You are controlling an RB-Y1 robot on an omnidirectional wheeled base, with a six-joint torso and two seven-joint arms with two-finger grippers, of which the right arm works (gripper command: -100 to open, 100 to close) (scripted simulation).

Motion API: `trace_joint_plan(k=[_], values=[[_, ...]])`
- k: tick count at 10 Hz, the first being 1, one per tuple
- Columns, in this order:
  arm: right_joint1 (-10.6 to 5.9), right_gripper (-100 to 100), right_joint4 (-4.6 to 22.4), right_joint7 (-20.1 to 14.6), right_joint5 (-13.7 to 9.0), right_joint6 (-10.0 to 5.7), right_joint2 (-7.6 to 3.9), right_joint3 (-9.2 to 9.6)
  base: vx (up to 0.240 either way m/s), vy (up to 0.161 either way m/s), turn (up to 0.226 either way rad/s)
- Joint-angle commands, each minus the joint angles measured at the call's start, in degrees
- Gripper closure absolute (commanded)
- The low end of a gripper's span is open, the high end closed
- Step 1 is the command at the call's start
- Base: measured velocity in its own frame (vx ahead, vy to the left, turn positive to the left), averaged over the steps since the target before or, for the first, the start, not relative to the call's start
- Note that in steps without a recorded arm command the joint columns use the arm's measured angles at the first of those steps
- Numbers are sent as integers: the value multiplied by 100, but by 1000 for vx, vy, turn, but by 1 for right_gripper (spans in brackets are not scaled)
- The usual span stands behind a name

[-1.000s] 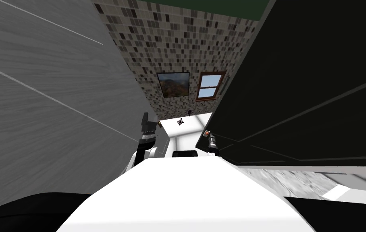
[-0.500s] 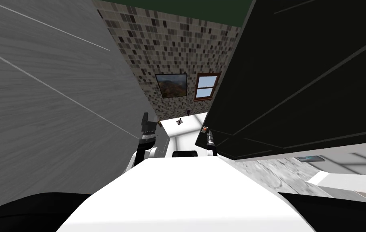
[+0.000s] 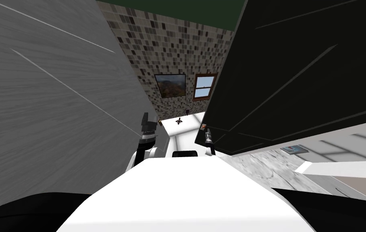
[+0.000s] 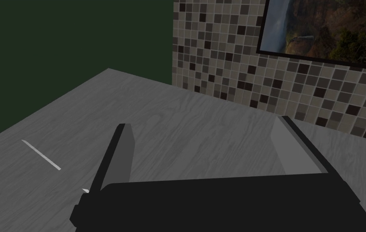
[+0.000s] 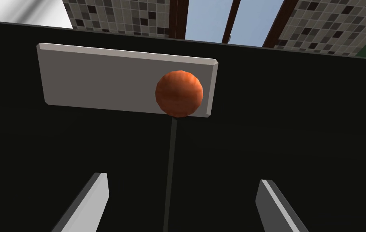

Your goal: Push the door open

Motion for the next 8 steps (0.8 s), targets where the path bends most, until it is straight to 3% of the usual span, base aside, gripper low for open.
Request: trace_joint_plan(k=[1,4,7,8], values=[[-212,-100,252,57,-22,-60,31,0,-102,34,-77],[-334,-100,385,86,-36,-84,49,1,-59,25,-33],[-681,-100,761,169,-75,-151,120,4,-72,24,-62],[-681,-100,761,169,-75,-151,120,4,-59,34,-35]])
